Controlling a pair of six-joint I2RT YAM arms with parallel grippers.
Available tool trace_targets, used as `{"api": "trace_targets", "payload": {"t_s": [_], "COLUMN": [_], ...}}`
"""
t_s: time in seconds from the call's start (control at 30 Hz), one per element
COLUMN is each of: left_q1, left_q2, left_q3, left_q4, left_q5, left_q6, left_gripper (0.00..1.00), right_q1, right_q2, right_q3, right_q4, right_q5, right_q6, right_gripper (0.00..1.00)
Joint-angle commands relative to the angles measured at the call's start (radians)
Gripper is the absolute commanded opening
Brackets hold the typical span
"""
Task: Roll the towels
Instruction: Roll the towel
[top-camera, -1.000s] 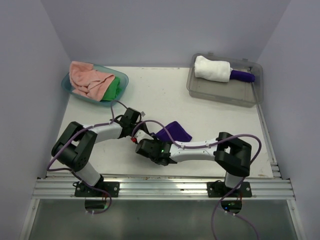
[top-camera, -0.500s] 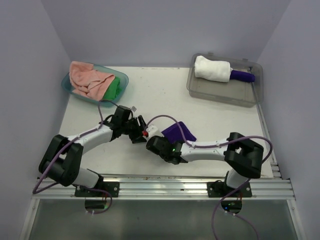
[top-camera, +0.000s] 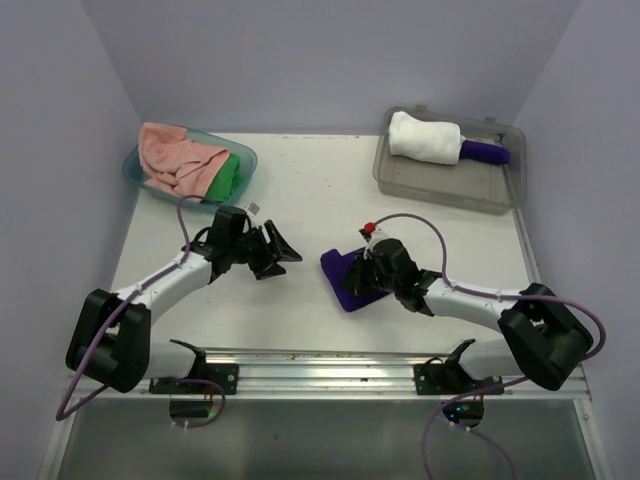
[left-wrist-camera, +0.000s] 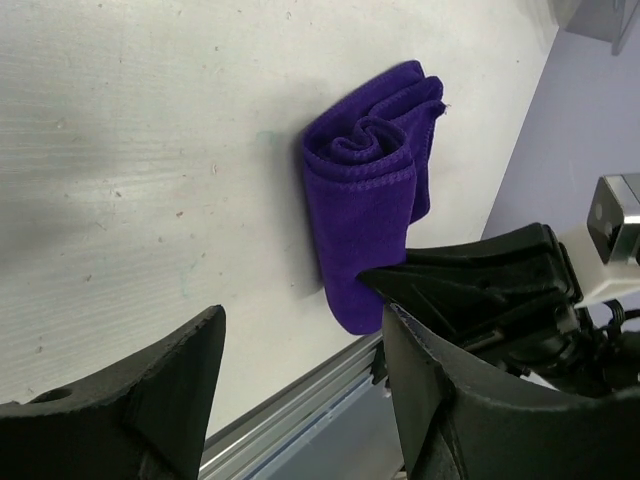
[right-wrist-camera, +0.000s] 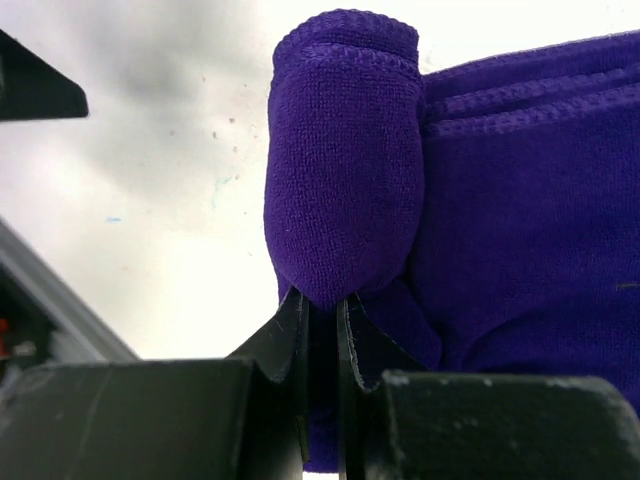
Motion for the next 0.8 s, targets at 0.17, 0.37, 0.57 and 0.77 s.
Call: {"api": "trace_targets", "payload": {"t_s": [0.17, 0.37, 0.57, 0.77], "left_q1": [-0.089, -0.148, -0.175, -0.195], "left_q2": [0.097, 0.178, 0.177, 0.28], "left_q3": [0.044, 0.058, 0.099, 0.206], "left_q4": [0.051, 0.133, 0.256, 0.258], "left_q5": [0.048, 0.076, 0.091, 0.102], "left_q6": [0.033, 0.01, -0.026, 0.003], "left_gripper": [0.69, 0.68, 0.66, 0.66], "right_q1": [-0.162, -0.239, -0.301, -0.314], "right_q2": [0.04, 0.196, 0.389, 0.554], "right_q3": [-0.17, -0.212, -0.221, -0.221], "right_q4": [0.396, 0.593, 0.819, 1.031], "right_q5": [-0.362, -0.512, -0.655, -0.721], "right_q6": [0.292, 0.393, 0.509, 0.605], "right_gripper": [0.0, 0.0, 0.0, 0.0]}}
